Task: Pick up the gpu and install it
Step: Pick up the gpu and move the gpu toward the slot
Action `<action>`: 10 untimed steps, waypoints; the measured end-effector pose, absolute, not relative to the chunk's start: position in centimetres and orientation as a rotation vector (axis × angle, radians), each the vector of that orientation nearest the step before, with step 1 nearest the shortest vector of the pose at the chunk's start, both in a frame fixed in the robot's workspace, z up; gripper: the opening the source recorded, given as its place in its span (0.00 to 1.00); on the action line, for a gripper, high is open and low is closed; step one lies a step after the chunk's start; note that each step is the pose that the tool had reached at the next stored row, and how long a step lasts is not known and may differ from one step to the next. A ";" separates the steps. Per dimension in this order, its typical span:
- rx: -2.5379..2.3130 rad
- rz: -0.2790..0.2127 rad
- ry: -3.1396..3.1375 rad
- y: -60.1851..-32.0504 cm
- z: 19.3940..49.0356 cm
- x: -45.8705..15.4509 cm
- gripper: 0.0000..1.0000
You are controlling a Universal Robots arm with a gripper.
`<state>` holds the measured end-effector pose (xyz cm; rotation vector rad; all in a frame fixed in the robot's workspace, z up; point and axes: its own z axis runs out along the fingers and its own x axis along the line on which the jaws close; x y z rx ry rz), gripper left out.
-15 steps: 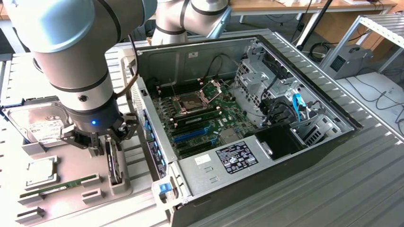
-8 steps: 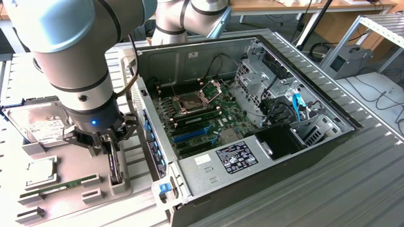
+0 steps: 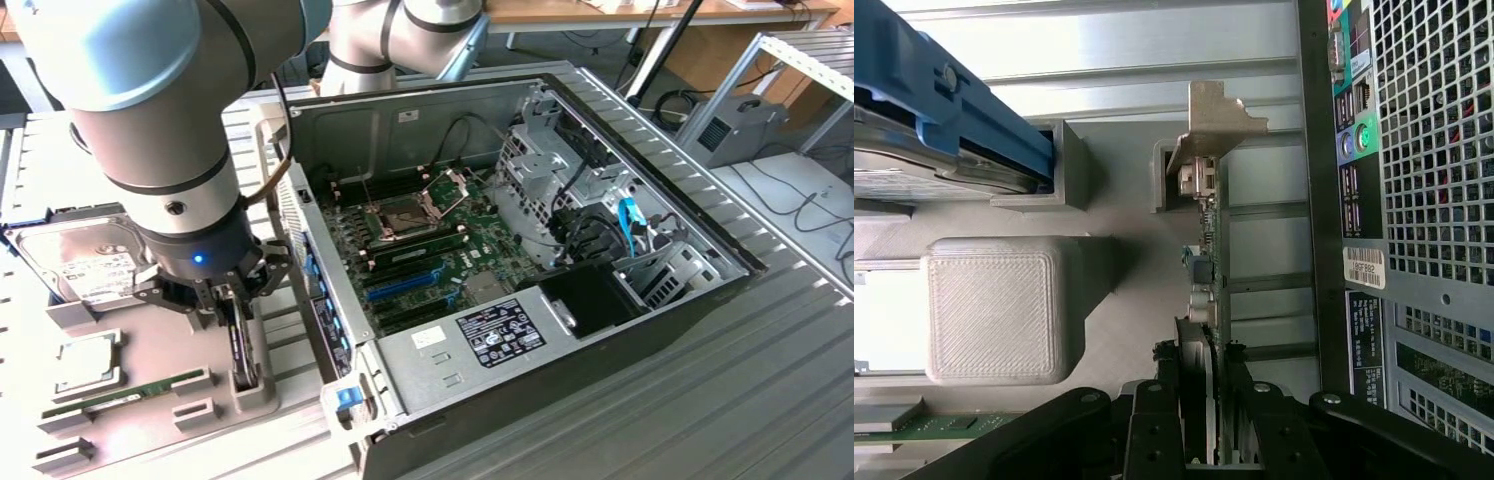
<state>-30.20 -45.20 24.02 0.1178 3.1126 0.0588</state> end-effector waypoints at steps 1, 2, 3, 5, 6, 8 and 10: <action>0.118 0.059 3.113 -45.2 24.0 -30.2 0.29; 0.118 0.059 3.113 -45.2 24.0 -30.2 0.29; 0.118 0.059 3.113 -45.2 24.0 -30.2 0.29; 0.118 0.059 3.113 -45.2 24.0 -30.2 0.29; 0.118 0.058 3.113 -45.2 24.0 -30.2 0.29; 0.118 0.055 3.112 -45.2 24.0 -30.2 0.29; 0.118 0.053 3.112 -45.2 24.0 -30.2 0.29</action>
